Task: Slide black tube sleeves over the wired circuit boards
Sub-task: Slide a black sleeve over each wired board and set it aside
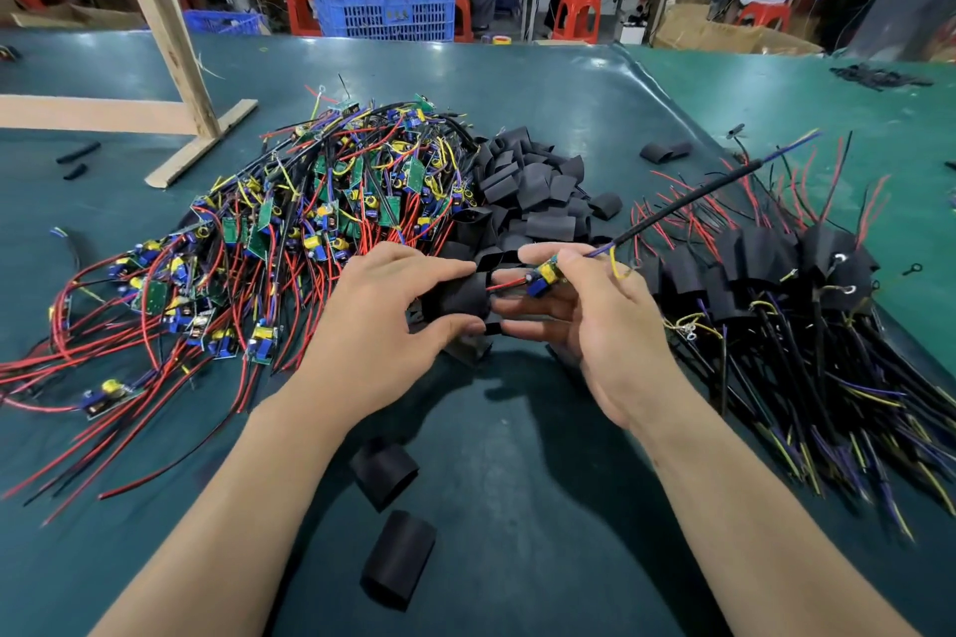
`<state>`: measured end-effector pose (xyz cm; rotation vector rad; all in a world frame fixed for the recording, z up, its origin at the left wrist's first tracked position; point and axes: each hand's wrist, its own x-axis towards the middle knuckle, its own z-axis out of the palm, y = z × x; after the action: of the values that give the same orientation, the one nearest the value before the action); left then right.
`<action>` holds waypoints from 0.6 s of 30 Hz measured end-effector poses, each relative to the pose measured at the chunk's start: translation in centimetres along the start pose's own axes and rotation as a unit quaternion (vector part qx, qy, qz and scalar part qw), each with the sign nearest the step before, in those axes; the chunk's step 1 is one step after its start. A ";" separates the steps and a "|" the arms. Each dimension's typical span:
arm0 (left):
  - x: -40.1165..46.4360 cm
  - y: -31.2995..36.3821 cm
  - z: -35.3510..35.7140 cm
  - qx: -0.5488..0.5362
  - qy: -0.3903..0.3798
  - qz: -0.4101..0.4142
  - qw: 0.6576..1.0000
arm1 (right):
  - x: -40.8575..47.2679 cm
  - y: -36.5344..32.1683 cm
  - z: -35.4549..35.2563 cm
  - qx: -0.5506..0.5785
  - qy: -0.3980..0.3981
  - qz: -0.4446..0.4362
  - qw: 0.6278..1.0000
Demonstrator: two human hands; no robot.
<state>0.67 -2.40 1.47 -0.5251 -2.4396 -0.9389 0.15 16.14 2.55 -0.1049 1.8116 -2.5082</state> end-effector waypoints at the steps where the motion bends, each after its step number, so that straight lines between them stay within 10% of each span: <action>1: 0.0 0.0 0.1 0.003 0.007 0.010 1.000 | 0.0 0.1 -0.1 -0.030 0.000 -0.014 0.999; 18: -0.4 1.2 0.8 -0.009 0.044 0.016 0.999 | -0.2 0.4 0.2 -0.028 0.071 -0.075 0.994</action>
<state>1.31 -1.09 1.35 -0.5168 -2.3401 -0.9517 0.37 15.80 2.22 -0.0670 2.0009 -2.6271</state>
